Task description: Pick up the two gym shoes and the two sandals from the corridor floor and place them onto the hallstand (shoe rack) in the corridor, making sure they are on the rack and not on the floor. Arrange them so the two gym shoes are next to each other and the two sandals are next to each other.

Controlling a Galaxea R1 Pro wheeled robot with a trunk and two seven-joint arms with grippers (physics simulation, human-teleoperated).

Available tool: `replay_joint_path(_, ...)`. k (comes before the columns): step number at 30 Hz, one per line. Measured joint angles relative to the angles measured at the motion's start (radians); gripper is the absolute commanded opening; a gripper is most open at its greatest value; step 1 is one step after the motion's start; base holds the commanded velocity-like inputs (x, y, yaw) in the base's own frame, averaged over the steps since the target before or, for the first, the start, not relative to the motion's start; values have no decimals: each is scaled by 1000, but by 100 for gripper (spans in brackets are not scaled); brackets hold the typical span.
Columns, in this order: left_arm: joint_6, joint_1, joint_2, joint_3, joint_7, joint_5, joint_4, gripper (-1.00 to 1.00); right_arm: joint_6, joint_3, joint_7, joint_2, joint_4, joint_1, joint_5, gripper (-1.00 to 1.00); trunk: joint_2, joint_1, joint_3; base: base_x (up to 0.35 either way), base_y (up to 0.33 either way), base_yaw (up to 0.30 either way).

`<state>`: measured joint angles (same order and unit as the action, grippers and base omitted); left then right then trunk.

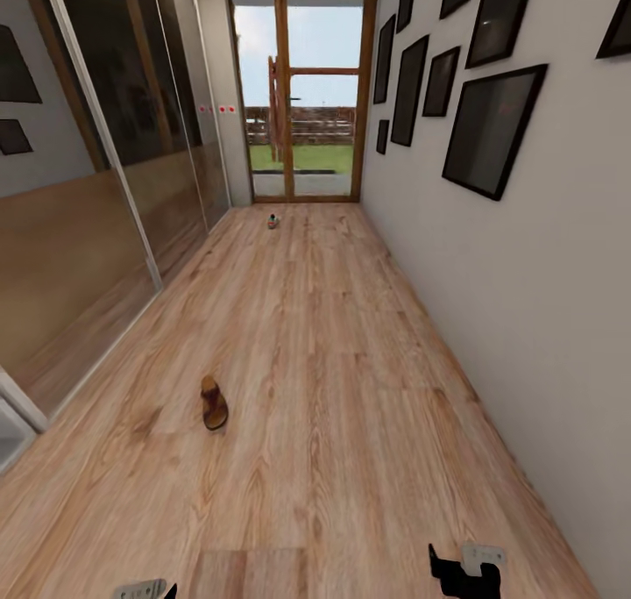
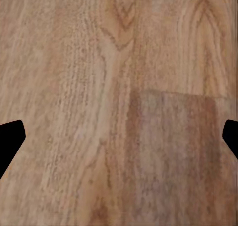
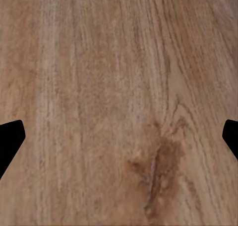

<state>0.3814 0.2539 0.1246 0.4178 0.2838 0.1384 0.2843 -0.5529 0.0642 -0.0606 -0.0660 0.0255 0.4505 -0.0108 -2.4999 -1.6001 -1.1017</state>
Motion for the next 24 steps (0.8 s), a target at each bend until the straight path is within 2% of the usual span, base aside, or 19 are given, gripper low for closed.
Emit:
replay_joint_path(14,0,0,1,0,0,-1,0,100,-1,-1,0,-2,0,-7,0,100,0,0,0,294,-139,0)
replay_joint_path(24,0,0,1,0,0,-2,0,100,-1,-1,0,-2,0,-8,0,100,0,0,0,330,-34,0)
